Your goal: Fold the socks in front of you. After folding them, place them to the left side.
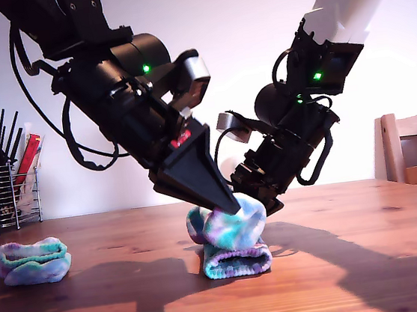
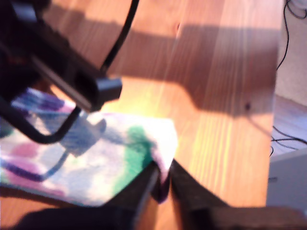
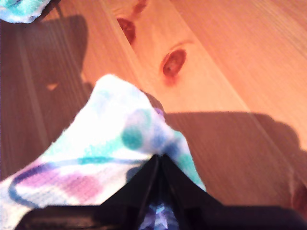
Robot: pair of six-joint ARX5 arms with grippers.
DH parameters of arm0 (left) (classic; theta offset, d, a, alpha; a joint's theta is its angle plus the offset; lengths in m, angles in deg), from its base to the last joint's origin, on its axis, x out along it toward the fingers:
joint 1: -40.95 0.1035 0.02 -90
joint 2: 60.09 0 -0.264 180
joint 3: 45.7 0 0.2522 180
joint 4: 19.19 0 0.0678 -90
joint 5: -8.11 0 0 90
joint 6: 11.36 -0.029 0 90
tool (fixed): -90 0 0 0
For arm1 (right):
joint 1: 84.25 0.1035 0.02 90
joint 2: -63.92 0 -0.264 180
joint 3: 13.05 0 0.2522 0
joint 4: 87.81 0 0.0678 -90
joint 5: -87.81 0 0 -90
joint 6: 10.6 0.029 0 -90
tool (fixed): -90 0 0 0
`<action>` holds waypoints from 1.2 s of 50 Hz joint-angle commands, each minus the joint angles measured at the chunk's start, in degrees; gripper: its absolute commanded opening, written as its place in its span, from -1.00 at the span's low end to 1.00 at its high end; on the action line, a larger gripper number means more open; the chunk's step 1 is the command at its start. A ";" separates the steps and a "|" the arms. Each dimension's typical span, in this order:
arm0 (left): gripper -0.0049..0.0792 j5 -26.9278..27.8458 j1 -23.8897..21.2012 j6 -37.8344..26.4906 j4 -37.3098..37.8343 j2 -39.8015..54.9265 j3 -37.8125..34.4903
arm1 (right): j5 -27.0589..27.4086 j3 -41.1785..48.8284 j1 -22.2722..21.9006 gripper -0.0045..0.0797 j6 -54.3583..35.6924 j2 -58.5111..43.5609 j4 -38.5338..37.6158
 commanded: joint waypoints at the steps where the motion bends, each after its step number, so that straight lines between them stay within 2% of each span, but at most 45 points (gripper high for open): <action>1: 0.02 0.61 -0.28 0.20 0.00 -0.17 0.17 | 2.10 0.85 -0.94 -0.92 -0.22 -2.08 0.76; 12: 0.01 -3.45 -0.13 0.57 1.33 -0.52 0.17 | 2.08 0.85 -0.94 -0.92 -0.28 -2.08 0.83; 19: -0.20 -6.14 0.79 0.66 2.19 -2.03 0.22 | 2.10 0.85 -0.94 -0.92 -0.31 -2.08 0.90; 25: -0.52 -8.52 1.79 1.60 2.84 -3.61 0.22 | 2.10 0.85 -0.94 -0.92 -0.24 -2.08 0.66; 30: -0.77 -8.46 2.82 2.69 3.06 -3.63 0.22 | 2.51 0.85 -0.94 -0.92 -0.11 -2.08 0.24; 41: -0.80 -5.88 3.17 2.71 2.56 -3.61 0.20 | 2.51 0.85 -0.94 -0.92 -0.11 -2.08 0.35; 48: -0.93 -5.60 3.15 2.54 -0.92 -3.34 0.17 | 2.51 0.85 -0.94 -0.92 -0.11 -2.08 0.96; 60: -0.93 -5.14 3.17 2.51 -5.05 0.39 0.09 | 2.51 0.85 -0.94 -0.92 -0.11 -2.08 1.92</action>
